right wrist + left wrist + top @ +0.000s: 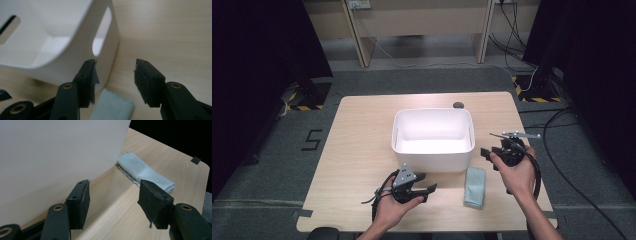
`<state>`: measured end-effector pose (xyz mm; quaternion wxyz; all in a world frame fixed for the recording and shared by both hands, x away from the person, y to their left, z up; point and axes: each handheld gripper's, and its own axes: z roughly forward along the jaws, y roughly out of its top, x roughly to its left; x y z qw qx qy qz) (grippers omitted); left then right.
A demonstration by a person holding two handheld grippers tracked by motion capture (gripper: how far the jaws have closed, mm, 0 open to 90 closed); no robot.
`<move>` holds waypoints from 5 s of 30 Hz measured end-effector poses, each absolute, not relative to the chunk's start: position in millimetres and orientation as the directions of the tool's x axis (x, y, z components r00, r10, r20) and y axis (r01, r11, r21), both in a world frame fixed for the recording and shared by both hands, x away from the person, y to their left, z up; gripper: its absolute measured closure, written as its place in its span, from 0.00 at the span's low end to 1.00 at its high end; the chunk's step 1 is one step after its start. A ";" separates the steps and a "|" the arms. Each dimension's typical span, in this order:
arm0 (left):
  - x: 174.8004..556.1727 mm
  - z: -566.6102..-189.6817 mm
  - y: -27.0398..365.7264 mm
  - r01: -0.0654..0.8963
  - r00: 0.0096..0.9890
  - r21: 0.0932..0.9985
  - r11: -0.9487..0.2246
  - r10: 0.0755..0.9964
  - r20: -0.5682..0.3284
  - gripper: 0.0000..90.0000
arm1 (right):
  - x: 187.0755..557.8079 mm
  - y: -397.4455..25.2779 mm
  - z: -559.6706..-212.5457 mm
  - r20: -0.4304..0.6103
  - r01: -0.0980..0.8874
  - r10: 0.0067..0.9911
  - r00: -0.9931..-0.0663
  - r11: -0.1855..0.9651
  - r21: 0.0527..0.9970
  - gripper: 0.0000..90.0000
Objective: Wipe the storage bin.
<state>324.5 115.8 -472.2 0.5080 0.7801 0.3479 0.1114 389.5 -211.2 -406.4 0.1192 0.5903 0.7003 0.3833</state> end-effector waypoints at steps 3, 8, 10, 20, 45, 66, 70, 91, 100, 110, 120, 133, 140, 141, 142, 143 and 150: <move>326.9 -473.5 113.9 0.432 0.733 0.868 -0.245 0.657 -0.179 0.46 | 389.9 -209.7 -433.5 0.297 0.814 0.924 -0.240 0.025 0.581 0.58; 328.4 -474.7 113.2 0.436 0.732 0.866 -0.245 0.656 -0.183 0.45 | 390.9 -203.4 -453.0 0.286 0.852 0.927 -0.243 0.063 0.519 0.57; 328.5 -475.5 113.5 0.437 0.732 0.864 -0.249 0.657 -0.181 0.45 | 391.7 -198.3 -459.2 0.280 0.866 0.929 -0.241 0.076 0.495 0.57; 328.0 -475.9 113.2 0.437 0.734 0.862 -0.258 0.655 -0.176 0.45 | 390.3 -194.5 -471.0 0.271 0.899 0.937 -0.222 0.088 0.430 0.53; 327.5 -482.0 111.9 0.451 0.738 0.850 -0.274 0.650 -0.182 0.45 | 388.4 -172.1 -483.6 0.117 0.866 0.945 -0.304 0.223 0.448 0.49; 328.3 -485.2 108.7 0.461 0.742 0.843 -0.279 0.642 -0.193 0.45 | 385.8 -164.6 -478.5 0.203 0.888 0.932 -0.302 0.197 0.415 0.90; 327.6 -483.6 107.3 0.461 0.744 0.843 -0.276 0.639 -0.198 0.44 | 378.6 -161.9 -470.7 0.228 0.881 0.922 -0.312 0.190 0.434 0.90; 321.5 -476.1 92.2 0.492 0.761 0.830 -0.263 0.592 -0.264 0.38 | 356.8 -114.2 -435.0 0.367 0.828 0.825 -0.429 0.197 0.525 0.90; 325.5 -478.2 90.2 0.488 0.758 0.830 -0.268 0.601 -0.252 0.36 | 352.5 -97.2 -425.8 0.435 0.823 0.775 -0.458 0.184 0.538 0.90; 324.7 -475.7 93.1 0.470 0.767 0.842 -0.266 0.595 -0.240 0.52 | 350.5 -91.4 -422.7 0.504 0.834 0.732 -0.458 0.158 0.529 0.90; 322.9 -473.9 95.3 0.445 0.784 0.837 -0.319 0.591 -0.192 0.74 | 350.8 -91.6 -425.4 0.545 0.852 0.711 -0.444 0.148 0.502 0.90; 320.6 -473.3 103.2 0.437 0.788 0.831 -0.343 0.591 -0.171 0.89 | 352.3 -91.1 -422.5 0.525 0.816 0.692 -0.496 0.165 0.554 0.71; 318.9 -466.4 116.5 0.419 0.778 0.847 -0.327 0.610 -0.149 0.89 | 356.8 -103.9 -404.1 0.447 0.741 0.725 -0.524 0.130 0.659 0.64; 318.5 -465.2 120.9 0.419 0.774 0.848 -0.324 0.616 -0.146 0.89 | 358.4 -109.1 -398.2 0.431 0.724 0.736 -0.522 0.115 0.680 0.63; 318.5 -465.2 120.9 0.419 0.774 0.848 -0.324 0.616 -0.146 0.89 | 359.5 -111.8 -396.0 0.424 0.715 0.739 -0.524 0.112 0.690 0.63; 318.3 -464.5 123.9 0.422 0.770 0.848 -0.320 0.620 -0.149 0.89 | 359.5 -111.8 -396.0 0.424 0.715 0.739 -0.524 0.112 0.690 0.63; 316.1 -460.3 144.1 0.428 0.741 0.856 -0.290 0.655 -0.149 0.89 | 366.9 -136.4 -371.7 0.352 0.637 0.803 -0.480 0.044 0.770 0.63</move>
